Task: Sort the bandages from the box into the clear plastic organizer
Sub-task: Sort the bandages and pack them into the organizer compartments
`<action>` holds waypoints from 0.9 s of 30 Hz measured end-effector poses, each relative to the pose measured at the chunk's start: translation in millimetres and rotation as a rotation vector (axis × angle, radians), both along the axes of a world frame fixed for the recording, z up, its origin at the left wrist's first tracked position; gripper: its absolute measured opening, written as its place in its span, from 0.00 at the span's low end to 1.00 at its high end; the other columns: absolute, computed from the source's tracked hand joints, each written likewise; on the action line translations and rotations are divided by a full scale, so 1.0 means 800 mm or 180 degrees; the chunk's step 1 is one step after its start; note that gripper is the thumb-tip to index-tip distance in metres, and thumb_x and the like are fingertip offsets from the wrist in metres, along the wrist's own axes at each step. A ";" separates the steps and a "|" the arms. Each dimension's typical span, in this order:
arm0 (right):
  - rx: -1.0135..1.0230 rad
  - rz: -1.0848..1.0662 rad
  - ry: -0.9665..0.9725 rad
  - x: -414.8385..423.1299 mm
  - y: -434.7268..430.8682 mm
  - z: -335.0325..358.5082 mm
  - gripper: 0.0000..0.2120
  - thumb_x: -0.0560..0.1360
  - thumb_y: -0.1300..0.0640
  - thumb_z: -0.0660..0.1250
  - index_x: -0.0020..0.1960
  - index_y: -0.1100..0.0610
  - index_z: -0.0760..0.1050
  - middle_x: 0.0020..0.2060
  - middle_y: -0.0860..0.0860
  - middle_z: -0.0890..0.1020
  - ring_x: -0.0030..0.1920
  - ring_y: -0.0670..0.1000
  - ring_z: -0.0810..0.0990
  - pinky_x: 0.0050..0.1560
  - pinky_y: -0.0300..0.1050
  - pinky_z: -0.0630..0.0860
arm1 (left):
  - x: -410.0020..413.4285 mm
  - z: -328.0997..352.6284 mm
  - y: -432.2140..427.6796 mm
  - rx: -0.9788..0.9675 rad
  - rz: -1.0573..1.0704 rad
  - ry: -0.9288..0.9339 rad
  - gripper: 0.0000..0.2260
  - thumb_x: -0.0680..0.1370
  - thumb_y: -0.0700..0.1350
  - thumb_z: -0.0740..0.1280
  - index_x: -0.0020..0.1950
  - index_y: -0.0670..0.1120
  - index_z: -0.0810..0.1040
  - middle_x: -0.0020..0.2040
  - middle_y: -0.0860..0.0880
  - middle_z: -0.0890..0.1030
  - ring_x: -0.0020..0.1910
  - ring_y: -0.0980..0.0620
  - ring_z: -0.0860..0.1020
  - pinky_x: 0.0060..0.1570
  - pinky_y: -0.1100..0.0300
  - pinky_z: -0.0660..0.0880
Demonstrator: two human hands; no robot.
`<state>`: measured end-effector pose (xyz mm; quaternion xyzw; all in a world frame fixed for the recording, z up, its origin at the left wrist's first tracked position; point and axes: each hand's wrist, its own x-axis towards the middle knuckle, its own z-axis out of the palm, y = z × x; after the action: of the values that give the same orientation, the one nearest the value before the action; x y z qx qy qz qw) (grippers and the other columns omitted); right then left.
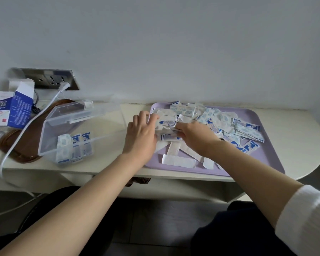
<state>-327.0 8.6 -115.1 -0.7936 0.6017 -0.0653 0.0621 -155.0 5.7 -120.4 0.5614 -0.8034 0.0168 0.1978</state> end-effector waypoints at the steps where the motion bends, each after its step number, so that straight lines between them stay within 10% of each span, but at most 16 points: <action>1: 0.0041 0.0032 0.0102 0.000 0.001 -0.002 0.07 0.80 0.59 0.56 0.54 0.57 0.72 0.45 0.58 0.80 0.43 0.62 0.78 0.39 0.49 0.72 | 0.001 -0.001 -0.001 0.0087 -0.0009 -0.0104 0.18 0.74 0.37 0.65 0.63 0.46 0.71 0.61 0.45 0.70 0.56 0.42 0.69 0.52 0.54 0.66; 16: 0.0403 0.0302 -0.0056 0.013 0.009 -0.023 0.14 0.78 0.64 0.59 0.64 0.58 0.66 0.56 0.57 0.78 0.52 0.59 0.78 0.46 0.50 0.72 | -0.014 -0.006 0.009 0.0860 -0.0086 0.0090 0.07 0.80 0.44 0.61 0.56 0.48 0.74 0.53 0.47 0.81 0.51 0.44 0.77 0.42 0.56 0.69; 21: 0.0446 0.0355 -0.0075 0.016 0.012 -0.023 0.15 0.77 0.67 0.57 0.63 0.59 0.66 0.57 0.58 0.76 0.53 0.60 0.77 0.47 0.50 0.71 | -0.026 -0.021 0.014 0.0778 -0.0315 -0.0099 0.17 0.81 0.50 0.58 0.67 0.46 0.66 0.62 0.45 0.67 0.61 0.45 0.68 0.55 0.56 0.66; 27: 0.0199 0.0121 0.0048 0.014 0.016 -0.017 0.15 0.79 0.57 0.61 0.64 0.58 0.66 0.59 0.54 0.75 0.61 0.54 0.70 0.59 0.45 0.65 | -0.025 -0.035 0.008 0.0885 -0.0344 -0.0403 0.10 0.80 0.42 0.59 0.60 0.42 0.71 0.60 0.44 0.73 0.61 0.46 0.69 0.58 0.58 0.64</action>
<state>-316.1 21.7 -128.9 -0.8031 0.5887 -0.0392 0.0835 -175.3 12.3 -148.6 0.5371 -0.8379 -0.0699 0.0678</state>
